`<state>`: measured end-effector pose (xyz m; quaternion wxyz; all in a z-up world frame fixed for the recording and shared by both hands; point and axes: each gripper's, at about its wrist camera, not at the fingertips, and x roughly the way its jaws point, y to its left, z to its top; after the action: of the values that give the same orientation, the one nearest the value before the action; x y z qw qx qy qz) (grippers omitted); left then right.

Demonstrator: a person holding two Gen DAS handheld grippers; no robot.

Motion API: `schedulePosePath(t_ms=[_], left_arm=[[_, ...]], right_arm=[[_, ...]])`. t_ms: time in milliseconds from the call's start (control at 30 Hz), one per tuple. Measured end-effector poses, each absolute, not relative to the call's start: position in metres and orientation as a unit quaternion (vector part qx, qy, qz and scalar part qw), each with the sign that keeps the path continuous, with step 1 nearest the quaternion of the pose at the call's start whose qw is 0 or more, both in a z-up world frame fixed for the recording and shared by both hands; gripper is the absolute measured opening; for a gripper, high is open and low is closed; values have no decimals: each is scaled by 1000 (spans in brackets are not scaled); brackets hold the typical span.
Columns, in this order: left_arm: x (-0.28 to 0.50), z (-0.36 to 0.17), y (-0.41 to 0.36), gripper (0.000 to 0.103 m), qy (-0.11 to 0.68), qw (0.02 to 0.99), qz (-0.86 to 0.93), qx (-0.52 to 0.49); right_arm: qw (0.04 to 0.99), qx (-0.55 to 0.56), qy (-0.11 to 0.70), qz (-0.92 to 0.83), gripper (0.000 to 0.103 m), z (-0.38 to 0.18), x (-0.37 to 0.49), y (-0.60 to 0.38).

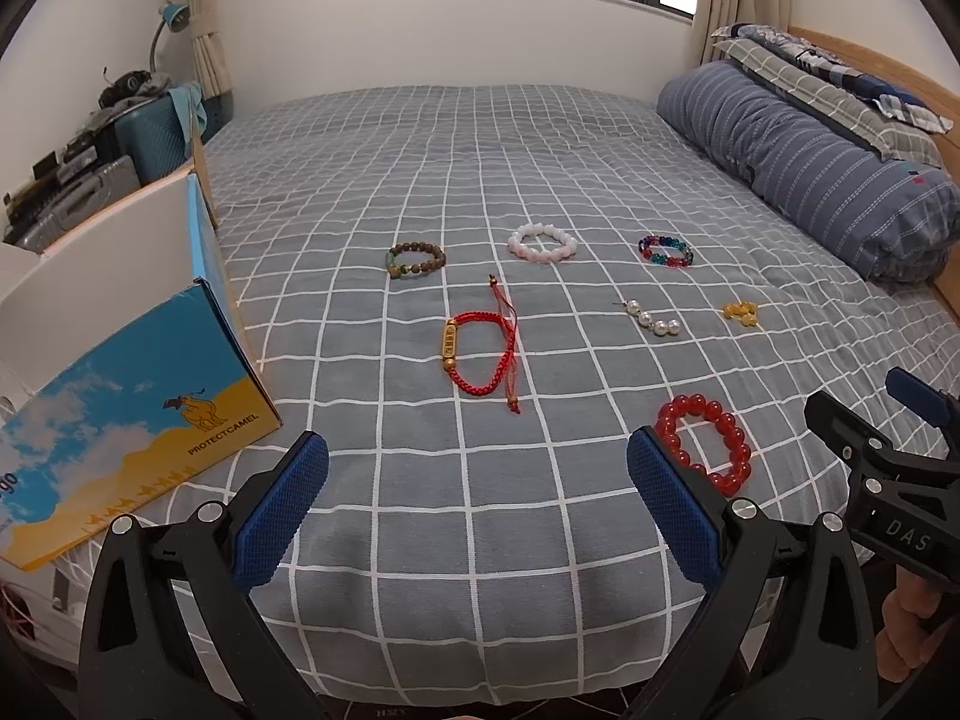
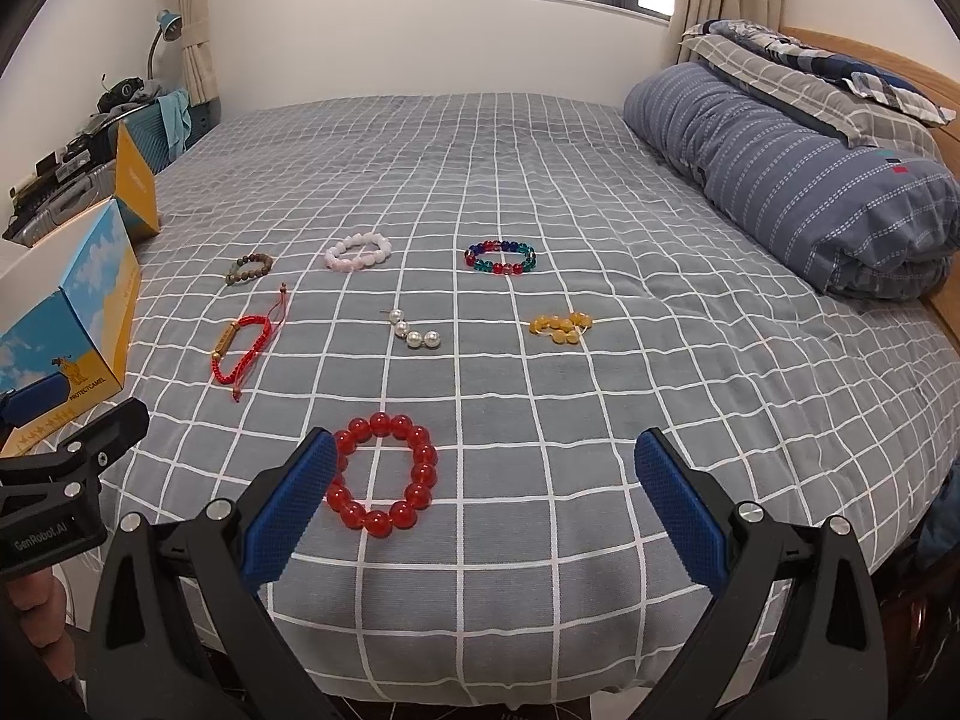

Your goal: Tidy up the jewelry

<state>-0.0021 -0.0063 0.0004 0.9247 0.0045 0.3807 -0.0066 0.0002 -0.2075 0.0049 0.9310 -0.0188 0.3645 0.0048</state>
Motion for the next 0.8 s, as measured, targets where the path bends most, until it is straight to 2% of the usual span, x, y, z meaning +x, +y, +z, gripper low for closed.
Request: schedulePosePath(t_ms=[800], left_arm=[[2,1,-5,97,385,923,-9,1]], right_arm=[[931,-20,365,5,95,7,0,-208]])
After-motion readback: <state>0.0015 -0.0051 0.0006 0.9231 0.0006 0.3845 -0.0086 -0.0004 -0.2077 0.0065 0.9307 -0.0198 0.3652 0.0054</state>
